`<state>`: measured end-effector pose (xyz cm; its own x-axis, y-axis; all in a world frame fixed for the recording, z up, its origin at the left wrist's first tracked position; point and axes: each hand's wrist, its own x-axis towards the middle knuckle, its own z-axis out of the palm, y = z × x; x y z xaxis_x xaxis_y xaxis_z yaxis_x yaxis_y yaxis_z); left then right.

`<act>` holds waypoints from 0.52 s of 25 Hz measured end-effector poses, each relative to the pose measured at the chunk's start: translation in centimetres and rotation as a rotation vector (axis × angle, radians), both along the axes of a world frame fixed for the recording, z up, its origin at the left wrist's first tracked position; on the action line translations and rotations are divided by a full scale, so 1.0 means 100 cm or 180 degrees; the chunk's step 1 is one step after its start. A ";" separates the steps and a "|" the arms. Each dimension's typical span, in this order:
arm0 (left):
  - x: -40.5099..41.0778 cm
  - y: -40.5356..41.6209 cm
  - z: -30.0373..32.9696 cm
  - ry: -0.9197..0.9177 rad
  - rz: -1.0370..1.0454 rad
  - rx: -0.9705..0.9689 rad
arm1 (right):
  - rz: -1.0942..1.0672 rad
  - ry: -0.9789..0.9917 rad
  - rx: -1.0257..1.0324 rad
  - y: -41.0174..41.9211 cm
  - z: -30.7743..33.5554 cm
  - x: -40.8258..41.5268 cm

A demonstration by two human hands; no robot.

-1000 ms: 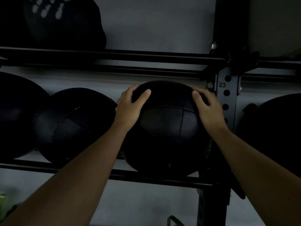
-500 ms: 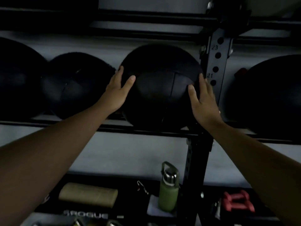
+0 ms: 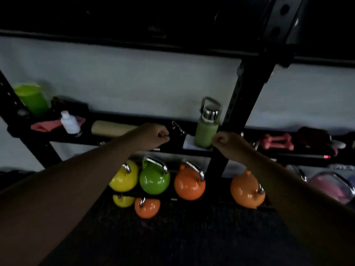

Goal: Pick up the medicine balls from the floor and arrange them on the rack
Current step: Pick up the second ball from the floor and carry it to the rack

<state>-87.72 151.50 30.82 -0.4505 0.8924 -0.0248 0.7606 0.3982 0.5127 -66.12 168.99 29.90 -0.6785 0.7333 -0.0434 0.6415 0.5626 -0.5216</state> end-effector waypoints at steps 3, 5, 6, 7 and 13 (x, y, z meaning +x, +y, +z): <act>0.010 -0.029 -0.069 -0.0032 -0.0494 -0.0768 | 0.0171 -0.0789 -0.0446 -0.053 -0.085 0.020; 0.006 -0.052 -0.111 -0.0058 -0.0843 -0.1203 | -0.0003 -0.0997 -0.0842 -0.089 -0.125 0.022; 0.006 -0.065 -0.131 -0.0114 -0.0962 -0.1367 | -0.0087 -0.1054 -0.0972 -0.107 -0.143 0.023; 0.006 -0.076 -0.145 -0.0149 -0.1046 -0.1507 | -0.0084 -0.1126 -0.1031 -0.120 -0.153 0.024; -0.009 -0.137 -0.229 -0.0530 -0.1904 -0.2068 | -0.0639 -0.1324 -0.1538 -0.233 -0.219 0.027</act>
